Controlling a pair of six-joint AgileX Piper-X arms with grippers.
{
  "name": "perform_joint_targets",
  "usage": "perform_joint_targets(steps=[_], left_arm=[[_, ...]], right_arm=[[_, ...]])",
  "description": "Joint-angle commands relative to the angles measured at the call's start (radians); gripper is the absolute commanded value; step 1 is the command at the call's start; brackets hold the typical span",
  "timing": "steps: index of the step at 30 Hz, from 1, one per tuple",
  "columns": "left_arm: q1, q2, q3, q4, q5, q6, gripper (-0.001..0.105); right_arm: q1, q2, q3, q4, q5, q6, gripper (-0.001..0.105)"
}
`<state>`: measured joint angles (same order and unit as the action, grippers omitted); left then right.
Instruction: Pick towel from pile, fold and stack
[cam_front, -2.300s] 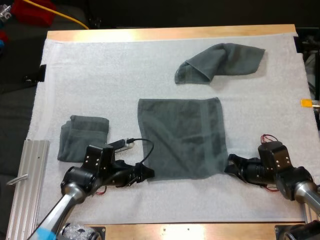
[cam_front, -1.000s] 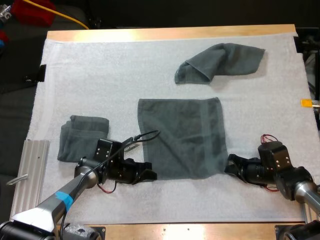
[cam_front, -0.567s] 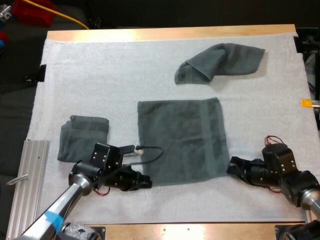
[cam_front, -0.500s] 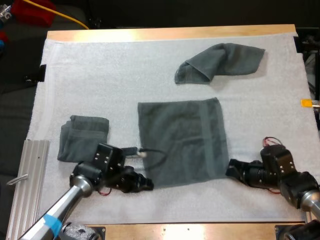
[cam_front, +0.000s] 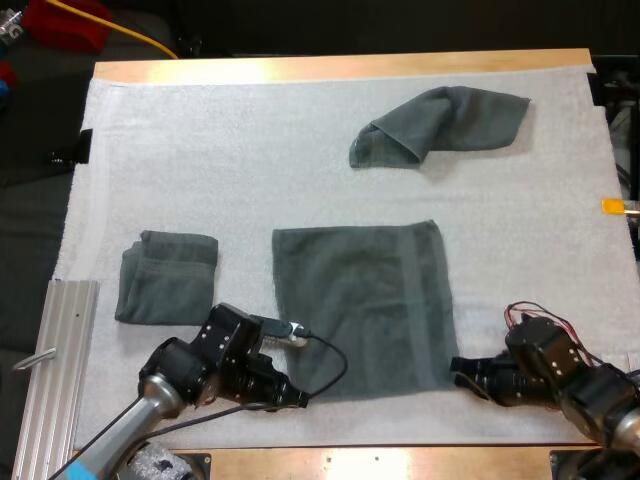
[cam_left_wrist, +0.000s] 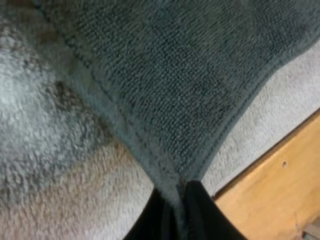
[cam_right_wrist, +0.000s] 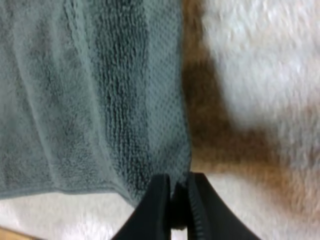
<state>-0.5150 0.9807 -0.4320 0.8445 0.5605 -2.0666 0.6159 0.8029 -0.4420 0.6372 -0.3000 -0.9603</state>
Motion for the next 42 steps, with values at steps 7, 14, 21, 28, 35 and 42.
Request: perform_joint_targets(steps=[7,14,21,28,35,42], left_arm=[[-0.005,-0.014,-0.019,0.003,-0.007,0.001,0.000],[0.077,-0.014,-0.019,-0.056,0.016,-0.011,0.000],[0.269,0.035,-0.019,-0.185,0.177,-0.038,0.000],[0.345,0.170,-0.019,-0.269,0.274,-0.046,0.000],[0.345,0.264,-0.061,-0.324,0.279,-0.046,0.000],[0.345,0.354,-0.165,-0.348,0.268,-0.046,0.000]], right_arm=[[0.007,-0.043,0.001,0.008,0.012,0.079,0.001],[0.004,-0.035,0.001,-0.125,0.012,0.232,0.001],[0.004,0.073,0.001,-0.288,0.008,0.303,0.001],[0.004,0.221,0.001,-0.528,0.006,0.404,0.001],[-0.041,0.330,0.001,-0.701,-0.008,0.483,0.001],[-0.178,0.405,0.000,-0.803,-0.127,0.494,0.001]])
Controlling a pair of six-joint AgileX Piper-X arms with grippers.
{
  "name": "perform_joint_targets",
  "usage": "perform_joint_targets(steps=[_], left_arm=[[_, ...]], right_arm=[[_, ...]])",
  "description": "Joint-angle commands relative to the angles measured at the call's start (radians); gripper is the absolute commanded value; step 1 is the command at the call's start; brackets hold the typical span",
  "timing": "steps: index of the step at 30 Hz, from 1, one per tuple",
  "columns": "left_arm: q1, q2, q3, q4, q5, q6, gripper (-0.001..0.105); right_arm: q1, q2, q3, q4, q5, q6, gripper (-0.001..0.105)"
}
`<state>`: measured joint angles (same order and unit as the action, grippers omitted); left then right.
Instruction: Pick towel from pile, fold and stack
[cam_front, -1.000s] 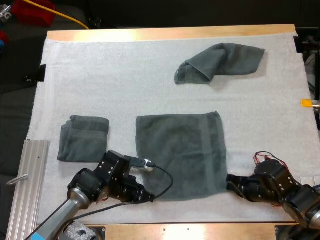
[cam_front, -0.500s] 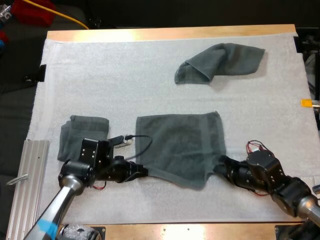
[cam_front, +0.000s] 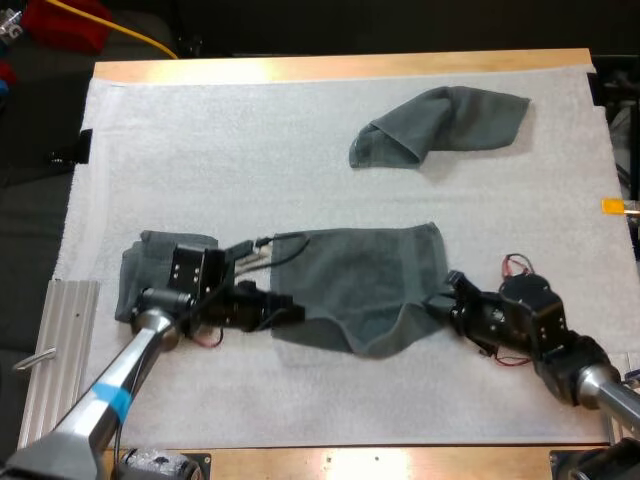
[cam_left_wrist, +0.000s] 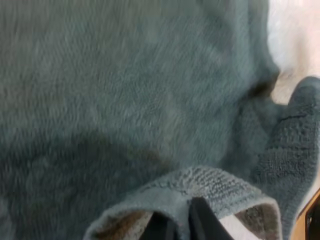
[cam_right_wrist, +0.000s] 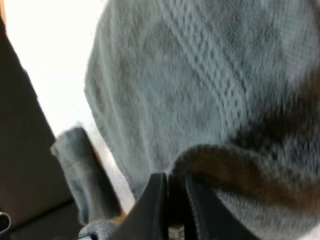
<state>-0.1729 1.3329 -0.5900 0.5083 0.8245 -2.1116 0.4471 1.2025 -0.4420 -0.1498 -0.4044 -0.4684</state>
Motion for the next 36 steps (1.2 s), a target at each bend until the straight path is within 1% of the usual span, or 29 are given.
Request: perform_joint_targets(steps=[1,7,9,11,13,17,20,25,30,36], left_arm=[[0.002,0.017,-0.023,-0.012,0.003,-0.001,0.000],[0.002,0.072,-0.093,-0.012,-0.067,-0.001,0.000],[0.002,0.084,-0.115,-0.012,-0.089,-0.001,0.000],[0.002,0.093,-0.132,-0.012,-0.125,-0.001,0.000],[0.002,0.096,-0.147,-0.015,-0.183,-0.001,0.000],[0.002,0.096,-0.152,-0.038,-0.247,-0.001,0.000],[0.002,0.096,-0.152,-0.072,-0.259,-0.001,0.000],[0.002,0.106,-0.152,-0.122,-0.300,-0.001,0.000],[0.002,0.151,-0.155,-0.153,-0.302,-0.001,0.000],[0.002,0.197,-0.155,-0.158,-0.306,-0.001,0.000]], right_arm=[[-0.024,0.016,0.000,-0.032,-0.033,0.002,0.001],[-0.076,0.056,-0.002,-0.128,-0.063,0.002,0.001],[-0.088,0.068,-0.011,-0.131,-0.065,0.001,0.001],[-0.096,0.082,-0.026,-0.134,-0.068,-0.006,0.001],[-0.101,0.103,-0.048,-0.139,-0.068,-0.007,0.001],[-0.107,0.148,-0.096,-0.139,-0.068,-0.025,0.001],[-0.107,0.193,-0.133,-0.139,-0.066,-0.029,0.001],[-0.107,0.243,-0.173,-0.155,-0.020,-0.029,0.001],[-0.107,0.268,-0.176,-0.162,0.027,-0.025,0.001],[-0.107,0.269,-0.176,-0.162,0.098,-0.025,0.001]])
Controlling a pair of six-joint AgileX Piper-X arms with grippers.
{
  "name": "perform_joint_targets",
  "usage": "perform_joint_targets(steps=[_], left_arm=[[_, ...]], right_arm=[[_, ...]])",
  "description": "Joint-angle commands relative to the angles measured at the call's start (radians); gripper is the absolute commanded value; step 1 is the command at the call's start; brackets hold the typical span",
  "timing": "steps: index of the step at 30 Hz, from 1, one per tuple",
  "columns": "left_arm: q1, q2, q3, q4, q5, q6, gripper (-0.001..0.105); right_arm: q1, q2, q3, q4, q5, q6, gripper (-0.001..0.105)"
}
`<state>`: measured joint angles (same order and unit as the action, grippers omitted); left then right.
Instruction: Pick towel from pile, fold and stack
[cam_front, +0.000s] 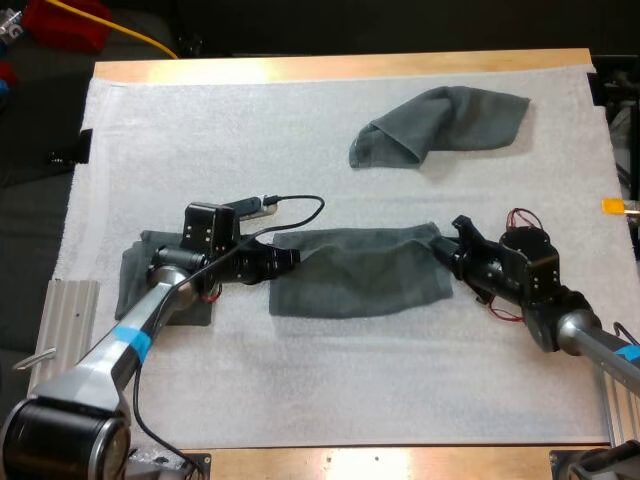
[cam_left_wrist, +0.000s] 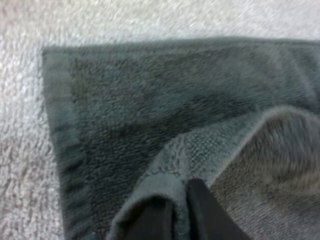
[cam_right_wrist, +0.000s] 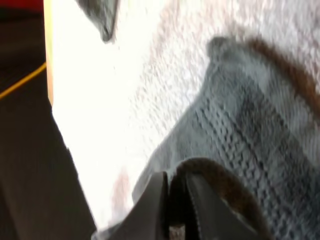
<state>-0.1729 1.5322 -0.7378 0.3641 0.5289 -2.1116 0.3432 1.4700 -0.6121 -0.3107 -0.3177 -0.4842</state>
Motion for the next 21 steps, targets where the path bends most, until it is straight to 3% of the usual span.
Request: perform_joint_targets(steps=[1,5,11,14,17,21], left_arm=[[0.002,-0.002,-0.007,-0.021,-0.016,-0.001,0.000],[0.002,-0.002,-0.013,-0.040,-0.035,-0.001,0.002],[0.002,-0.002,-0.013,-0.089,-0.039,-0.001,0.032],[0.002,-0.002,-0.013,-0.093,-0.039,-0.001,0.052],[0.002,-0.002,-0.013,-0.093,-0.039,-0.001,0.070],[0.002,-0.002,-0.013,-0.093,0.019,-0.001,0.069]], right_arm=[[-0.003,0.001,-0.005,-0.001,0.022,-0.009,0.001],[-0.003,0.001,-0.005,-0.001,0.037,-0.009,0.001],[-0.003,0.001,-0.005,-0.001,0.073,-0.009,0.002],[-0.003,0.001,-0.005,-0.001,0.074,-0.009,0.009],[-0.003,0.001,-0.005,-0.001,0.074,-0.014,0.028],[-0.003,0.001,-0.005,-0.028,0.063,-0.100,0.068]])
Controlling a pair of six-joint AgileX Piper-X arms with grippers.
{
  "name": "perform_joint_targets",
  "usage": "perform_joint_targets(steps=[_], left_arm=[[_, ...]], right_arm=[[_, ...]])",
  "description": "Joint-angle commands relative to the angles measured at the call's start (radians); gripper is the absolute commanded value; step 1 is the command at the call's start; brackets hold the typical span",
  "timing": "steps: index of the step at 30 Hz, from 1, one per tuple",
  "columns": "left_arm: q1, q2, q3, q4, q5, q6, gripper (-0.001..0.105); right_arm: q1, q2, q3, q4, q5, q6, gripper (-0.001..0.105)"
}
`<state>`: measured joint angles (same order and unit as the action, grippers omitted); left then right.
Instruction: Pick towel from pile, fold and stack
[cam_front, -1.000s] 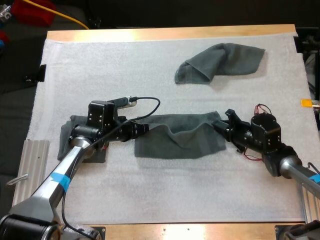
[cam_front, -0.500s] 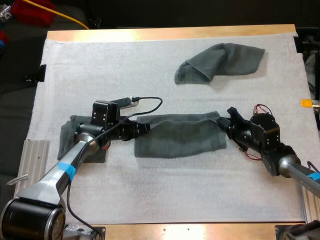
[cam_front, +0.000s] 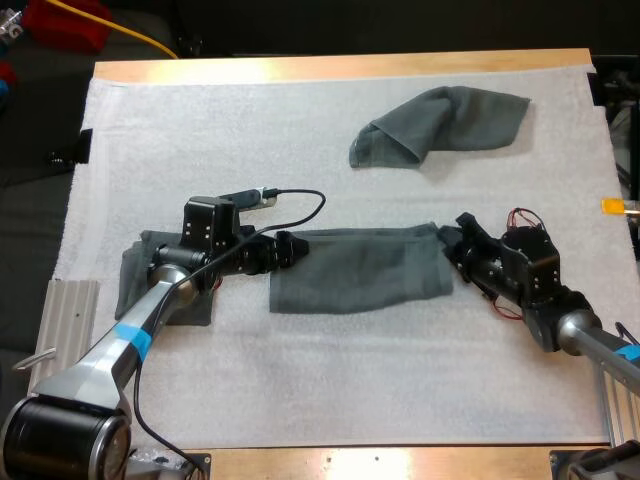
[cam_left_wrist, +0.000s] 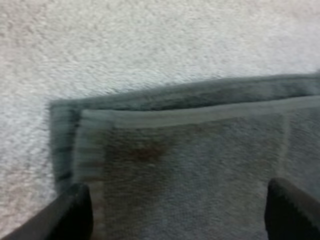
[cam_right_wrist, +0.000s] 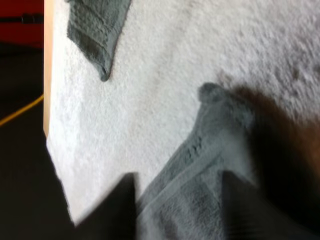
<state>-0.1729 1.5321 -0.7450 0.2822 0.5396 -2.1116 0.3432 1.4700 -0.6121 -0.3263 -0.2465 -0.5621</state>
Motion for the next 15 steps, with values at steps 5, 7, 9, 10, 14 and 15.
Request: perform_joint_targets(steps=[5,7,9,10,14,15], left_arm=[[0.002,-0.007,-0.006,-0.001,0.106,0.000,0.069],[0.002,-0.024,-0.006,0.014,0.108,0.005,0.069],[0.002,-0.046,-0.006,0.031,0.108,0.024,0.069],[0.002,-0.063,-0.006,0.040,0.108,0.037,0.069],[0.002,-0.128,-0.006,0.084,0.108,0.070,0.069],[0.002,-0.148,-0.006,0.100,0.108,0.082,0.069]], right_arm=[[-0.003,-0.005,-0.005,-0.075,-0.085,-0.122,0.079],[-0.003,-0.015,-0.005,-0.066,-0.098,-0.135,0.079],[-0.003,-0.028,-0.005,-0.042,-0.098,-0.169,0.079],[-0.003,-0.038,-0.005,-0.022,-0.098,-0.184,0.079],[-0.003,-0.086,-0.005,0.083,-0.092,-0.266,0.079],[-0.003,-0.105,-0.005,0.116,-0.088,-0.294,0.079]])
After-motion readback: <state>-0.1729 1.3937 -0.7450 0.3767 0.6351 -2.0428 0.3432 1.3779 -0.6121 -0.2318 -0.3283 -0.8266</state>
